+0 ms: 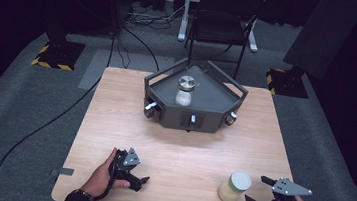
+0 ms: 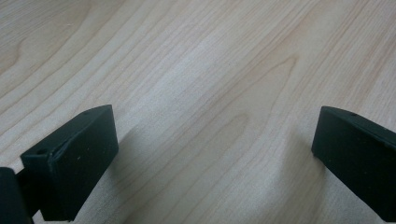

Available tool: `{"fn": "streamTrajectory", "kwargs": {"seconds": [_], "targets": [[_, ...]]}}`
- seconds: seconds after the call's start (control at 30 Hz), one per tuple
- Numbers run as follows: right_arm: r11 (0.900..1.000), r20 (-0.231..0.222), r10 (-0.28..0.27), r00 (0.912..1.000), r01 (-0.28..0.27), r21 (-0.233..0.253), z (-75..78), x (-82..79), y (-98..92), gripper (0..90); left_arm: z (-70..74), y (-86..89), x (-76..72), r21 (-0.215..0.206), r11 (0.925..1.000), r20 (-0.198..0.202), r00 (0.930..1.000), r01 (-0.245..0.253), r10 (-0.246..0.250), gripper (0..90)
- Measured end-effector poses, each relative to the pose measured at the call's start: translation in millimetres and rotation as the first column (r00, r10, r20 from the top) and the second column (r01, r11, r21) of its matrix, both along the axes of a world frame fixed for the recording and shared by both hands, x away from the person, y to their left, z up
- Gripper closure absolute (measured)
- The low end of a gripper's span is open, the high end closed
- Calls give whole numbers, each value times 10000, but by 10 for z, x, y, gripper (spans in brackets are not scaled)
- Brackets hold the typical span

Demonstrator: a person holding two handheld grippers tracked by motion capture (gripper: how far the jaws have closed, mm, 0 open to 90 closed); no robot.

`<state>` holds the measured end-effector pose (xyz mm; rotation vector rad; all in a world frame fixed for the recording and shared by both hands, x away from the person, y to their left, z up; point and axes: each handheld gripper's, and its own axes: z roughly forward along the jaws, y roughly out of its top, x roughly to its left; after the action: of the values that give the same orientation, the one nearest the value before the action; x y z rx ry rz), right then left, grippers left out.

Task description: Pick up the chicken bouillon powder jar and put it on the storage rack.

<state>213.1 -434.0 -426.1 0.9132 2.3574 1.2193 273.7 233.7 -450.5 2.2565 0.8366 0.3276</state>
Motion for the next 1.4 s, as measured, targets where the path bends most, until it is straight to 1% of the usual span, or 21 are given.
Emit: {"fn": "streamTrajectory", "kwargs": {"seconds": [0.1, 0.27, 0.47, 0.6, 0.67, 0.73, 0.83, 1.0, 1.13, 1.2, 1.27, 1.33, 1.4], "targets": [[9994, 22, 263, 9997, -263, 239, 21, 3, 6, 27, 0, 0, 0, -1, 10000, 1, 10000, 0, 0, 0], [9980, 45, 497, 9988, -499, 378, 25, 9, 64, 27, 0, 0, 0, 0, 10000, -1, 10000, 1, -1, 0], [9950, -87, 830, 9965, -824, 569, -2, 63, 156, 31, 0, 0, 1, 2, 10000, -1, 10000, 1, -1, 0], [9941, -46, 861, 9963, -856, 660, -12, 77, 202, 34, 0, 0, 0, -2, 10000, -1, 10000, 0, 0, 0], [9941, 50, 816, 9967, -818, 714, -21, 74, 221, 38, 0, 0, 0, -2, 10000, -2, 10000, -7, 7, 0], [9923, 68, 787, 9969, -790, 952, -33, 81, 221, 41, 1, -2, 0, 3, 10000, -7, 10000, -19, 19, 0], [9910, 237, 722, 9971, -744, 1109, -42, 69, 246, 59, 1, -2, 0, 2, 10000, -5, 10000, -21, 21, 0], [9857, 360, 639, 9973, -687, 1540, -78, 70, 265, 119, 1, -2, 0, 1, 10000, -7, 10000, -20, 20, 0], [9831, 354, 782, 9963, -830, 1630, -93, 82, 301, 185, 1, -2, 0, 3, 10000, -13, 10000, -25, 25, 0], [9828, 426, 815, 9958, -874, 1624, -99, 77, 330, 222, 0, -2, 0, 1, 10000, -4, 10000, -20, 20, 0], [9812, 473, 796, 9957, -866, 1725, -108, 75, 344, 274, 1, -2, 1, 2, 10000, -6, 10000, -19, 19, 0], [9788, 562, 827, 9950, -917, 1830, -122, 72, 356, 289, 1, -2, 0, 1, 10000, -5, 10000, -21, 21, 0], [9810, 634, 771, 9950, -871, 1735, -121, 58, 388, 303, 1, -2, 0, 1, 10000, -6, 10000, -20, 20, 0]]}}
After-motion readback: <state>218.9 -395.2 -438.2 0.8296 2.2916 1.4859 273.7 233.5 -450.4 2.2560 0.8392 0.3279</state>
